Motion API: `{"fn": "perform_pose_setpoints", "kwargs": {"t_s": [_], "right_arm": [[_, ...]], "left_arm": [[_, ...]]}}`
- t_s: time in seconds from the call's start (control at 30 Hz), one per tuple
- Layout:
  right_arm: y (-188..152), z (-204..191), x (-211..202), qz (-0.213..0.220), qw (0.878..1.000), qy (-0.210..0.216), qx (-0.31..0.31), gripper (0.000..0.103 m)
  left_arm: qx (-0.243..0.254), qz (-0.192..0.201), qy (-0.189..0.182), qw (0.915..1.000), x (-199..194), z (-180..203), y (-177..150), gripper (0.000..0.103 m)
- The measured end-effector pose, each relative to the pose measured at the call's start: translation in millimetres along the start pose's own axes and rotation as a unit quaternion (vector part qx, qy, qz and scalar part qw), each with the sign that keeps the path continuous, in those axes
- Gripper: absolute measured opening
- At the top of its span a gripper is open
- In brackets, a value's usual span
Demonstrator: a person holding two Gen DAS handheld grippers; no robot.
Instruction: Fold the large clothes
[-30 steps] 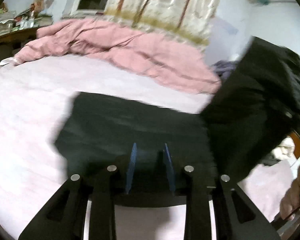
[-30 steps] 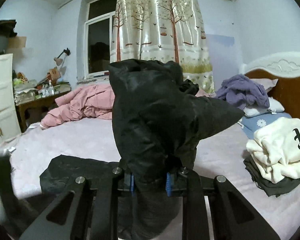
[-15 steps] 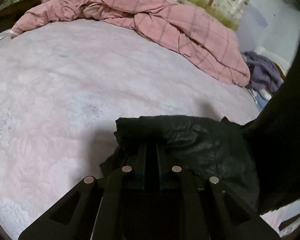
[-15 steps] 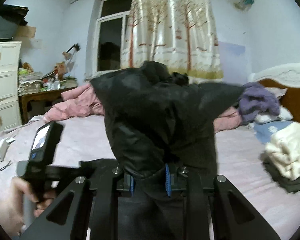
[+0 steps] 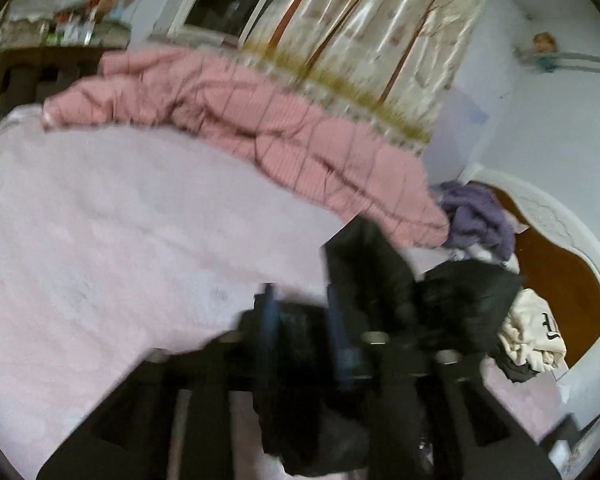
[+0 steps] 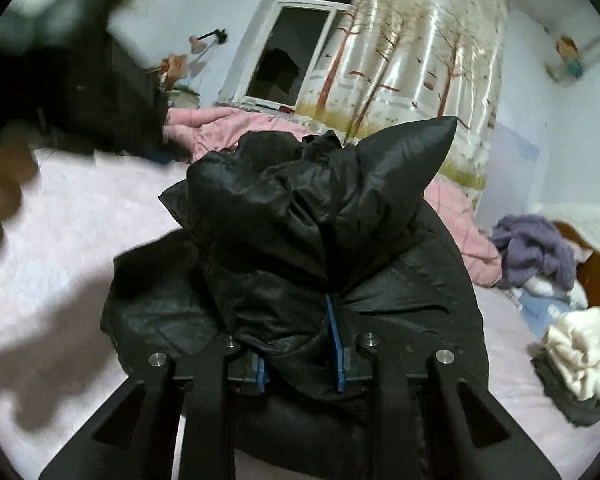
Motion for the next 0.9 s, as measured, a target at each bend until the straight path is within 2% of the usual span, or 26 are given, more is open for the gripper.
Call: {"fn": "perform_pose_setpoints", "kwargs": {"t_s": [0.17,0.3,0.33,0.37,0.43,0.53,0.6,0.67,0.77,0.9], "right_arm": [[-5,-17,1,-0.021,0.998,-0.015,-0.050,0.027],[-12,-33,-2,-0.035,0.994,-0.028,-0.100,0.036],[-14,-37,-5,-0.037,0.993,-0.032,-0.108,0.037],[-16,-40,-6,-0.037,0.992,-0.031,-0.114,0.040],[-19,-46,-9,-0.037,0.991,-0.027,-0.125,0.042],[-22,-48,-15,-0.037,0.992,-0.016,-0.121,0.043],[-22,-42,-23,-0.033,0.994,0.001,-0.100,0.046],[-21,-29,-39,-0.018,0.997,0.029,-0.068,0.052],[-17,-13,-65,0.015,0.998,0.053,-0.019,0.057],[-8,20,-95,0.050,0.996,0.053,0.043,0.057]], "left_arm": [[0.031,0.028,-0.075,0.9964,-35,10,8,0.042],[0.064,0.019,-0.114,0.9912,-35,30,6,0.053],[0.073,0.018,-0.112,0.9909,-33,36,4,0.055],[0.081,0.020,-0.096,0.9919,-30,42,2,0.059],[0.089,0.022,-0.058,0.9941,-22,51,-1,0.060],[0.086,0.015,-0.053,0.9948,-13,58,-4,0.060],[0.097,0.040,-0.020,0.9942,-16,63,-4,0.060],[0.104,0.066,-0.004,0.9924,-22,65,-5,0.062],[0.095,0.094,-0.017,0.9909,-35,65,-5,0.066],[0.104,0.114,-0.039,0.9872,-41,74,-7,0.073]]}}
Point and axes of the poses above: each gripper's, at about its wrist camera, not at the fingertips, and x roughly the way its jaws point, z to its right, y to its top, the point moved 2 cm from there along x, roughly the way its jaws point, and after that the axes turned 14 degrees about y, right-handed, at the moved point
